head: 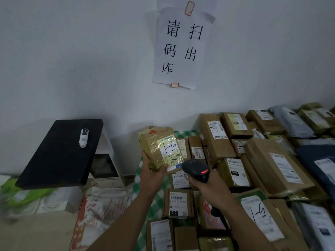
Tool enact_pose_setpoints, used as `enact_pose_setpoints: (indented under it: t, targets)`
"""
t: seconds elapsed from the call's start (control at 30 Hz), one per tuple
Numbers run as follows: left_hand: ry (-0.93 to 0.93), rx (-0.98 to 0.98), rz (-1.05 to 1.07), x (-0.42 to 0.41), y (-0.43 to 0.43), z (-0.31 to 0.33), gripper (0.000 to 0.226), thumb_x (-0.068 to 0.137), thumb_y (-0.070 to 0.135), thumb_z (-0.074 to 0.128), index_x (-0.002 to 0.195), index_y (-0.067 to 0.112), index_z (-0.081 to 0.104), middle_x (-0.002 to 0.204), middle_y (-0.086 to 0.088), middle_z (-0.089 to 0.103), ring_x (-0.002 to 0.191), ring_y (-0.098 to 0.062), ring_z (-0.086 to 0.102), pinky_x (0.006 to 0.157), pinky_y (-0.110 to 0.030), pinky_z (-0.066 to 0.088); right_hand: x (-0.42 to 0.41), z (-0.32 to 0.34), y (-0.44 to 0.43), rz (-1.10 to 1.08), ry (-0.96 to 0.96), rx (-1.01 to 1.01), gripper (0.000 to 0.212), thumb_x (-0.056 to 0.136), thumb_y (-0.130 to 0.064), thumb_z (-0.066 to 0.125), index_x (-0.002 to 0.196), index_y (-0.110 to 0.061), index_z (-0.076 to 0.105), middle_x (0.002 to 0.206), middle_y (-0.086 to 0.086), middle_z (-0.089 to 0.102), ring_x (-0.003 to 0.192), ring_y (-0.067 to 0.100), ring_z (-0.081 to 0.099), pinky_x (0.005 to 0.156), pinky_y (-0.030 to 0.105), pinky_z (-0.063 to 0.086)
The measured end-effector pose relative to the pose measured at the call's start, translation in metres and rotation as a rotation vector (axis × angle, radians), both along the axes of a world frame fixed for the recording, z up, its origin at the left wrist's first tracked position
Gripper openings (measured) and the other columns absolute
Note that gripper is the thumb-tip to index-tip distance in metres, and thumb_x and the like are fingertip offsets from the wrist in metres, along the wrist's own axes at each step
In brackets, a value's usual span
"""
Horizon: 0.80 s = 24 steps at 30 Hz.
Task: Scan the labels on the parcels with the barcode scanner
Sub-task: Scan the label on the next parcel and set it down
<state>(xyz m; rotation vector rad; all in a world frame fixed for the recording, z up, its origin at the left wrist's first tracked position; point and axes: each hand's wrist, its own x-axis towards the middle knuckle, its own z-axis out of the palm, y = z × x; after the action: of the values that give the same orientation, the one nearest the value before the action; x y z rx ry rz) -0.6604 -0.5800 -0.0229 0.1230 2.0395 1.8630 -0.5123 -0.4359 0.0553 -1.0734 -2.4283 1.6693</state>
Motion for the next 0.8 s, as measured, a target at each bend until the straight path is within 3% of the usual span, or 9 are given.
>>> enact_pose_setpoints:
  t: [0.07,0.17,0.27,0.4,0.5,0.57,0.63,0.73,0.8]
  targets:
    - [0.038,0.003,0.008,-0.001,0.0,-0.001,0.105,0.088,0.013,0.081,0.164,0.033,0.012,0.137,0.007,0.063,0.117,-0.008,0.065,0.086,-0.015,0.056,-0.001,0.002,-0.001,0.014,-0.007,0.003,0.044,0.093,-0.038,0.075,0.134,-0.036,0.058,0.114,-0.015,0.072,0.107,0.003,0.066,0.089,0.03,0.052]
    - [0.039,-0.006,0.013,-0.003,-0.001,-0.003,0.104,0.088,0.012,0.08,0.164,0.032,0.012,0.131,0.007,0.064,0.113,-0.007,0.065,0.081,-0.011,0.055,-0.002,0.005,-0.003,0.038,-0.019,0.018,0.039,0.094,-0.036,0.074,0.131,-0.041,0.06,0.113,-0.016,0.072,0.107,0.003,0.065,0.097,0.036,0.053]
    - [0.041,-0.021,0.022,-0.007,-0.002,-0.01,0.101,0.087,0.014,0.082,0.164,0.029,0.018,0.133,0.007,0.065,0.116,-0.01,0.066,0.086,-0.017,0.055,-0.003,0.01,-0.004,0.056,-0.019,-0.003,0.036,0.095,-0.035,0.073,0.126,-0.045,0.058,0.113,-0.017,0.071,0.106,0.001,0.064,0.095,0.033,0.053]
    - [0.036,-0.02,0.023,-0.01,-0.005,-0.015,0.094,0.087,0.017,0.082,0.161,0.028,0.025,0.128,0.012,0.066,0.113,-0.002,0.065,0.096,-0.035,0.059,-0.005,0.022,-0.009,0.099,0.015,-0.045,0.03,0.098,-0.028,0.07,0.12,-0.045,0.057,0.108,-0.017,0.072,0.097,-0.004,0.066,0.074,0.017,0.046]
    - [0.027,0.018,-0.037,-0.006,-0.009,-0.011,0.089,0.089,0.019,0.08,0.161,0.03,0.027,0.127,0.017,0.063,0.114,0.001,0.06,0.08,-0.019,0.059,-0.008,0.026,-0.008,0.087,0.047,-0.03,0.031,0.098,-0.026,0.07,0.124,-0.038,0.06,0.098,-0.012,0.072,0.081,-0.002,0.068,0.072,0.02,0.05]
    - [0.037,0.033,-0.08,-0.003,-0.012,-0.011,0.087,0.089,0.022,0.079,0.16,0.031,0.029,0.133,0.009,0.063,0.121,-0.009,0.059,0.071,-0.01,0.055,-0.01,0.027,-0.007,0.064,0.051,-0.025,0.035,0.097,-0.028,0.072,0.129,-0.034,0.061,0.094,-0.006,0.074,0.075,0.005,0.071,0.075,0.034,0.059]
    - [0.035,0.049,-0.08,-0.002,-0.013,-0.013,0.086,0.089,0.024,0.079,0.159,0.032,0.03,0.136,0.004,0.063,0.125,-0.016,0.059,0.075,-0.016,0.057,-0.011,0.028,-0.005,0.057,0.058,-0.009,0.036,0.096,-0.03,0.072,0.13,-0.034,0.061,0.091,-0.004,0.075,0.073,0.01,0.072,0.079,0.041,0.062]
    - [0.016,0.055,-0.08,-0.001,-0.013,-0.015,0.08,0.089,0.026,0.079,0.154,0.039,0.036,0.137,0.006,0.063,0.127,-0.017,0.059,0.093,-0.037,0.058,-0.014,0.032,-0.002,0.064,0.061,-0.009,0.033,0.097,-0.031,0.071,0.128,-0.034,0.061,0.084,-0.005,0.073,0.067,0.008,0.069,0.072,0.033,0.058]
    - [0.015,0.052,-0.069,-0.001,-0.012,-0.014,0.078,0.089,0.027,0.079,0.154,0.04,0.037,0.136,0.008,0.063,0.125,-0.014,0.059,0.096,-0.04,0.056,-0.013,0.035,-0.001,0.092,0.034,0.012,0.03,0.097,-0.033,0.07,0.126,-0.037,0.061,0.083,-0.007,0.072,0.069,0.007,0.067,0.069,0.029,0.053]
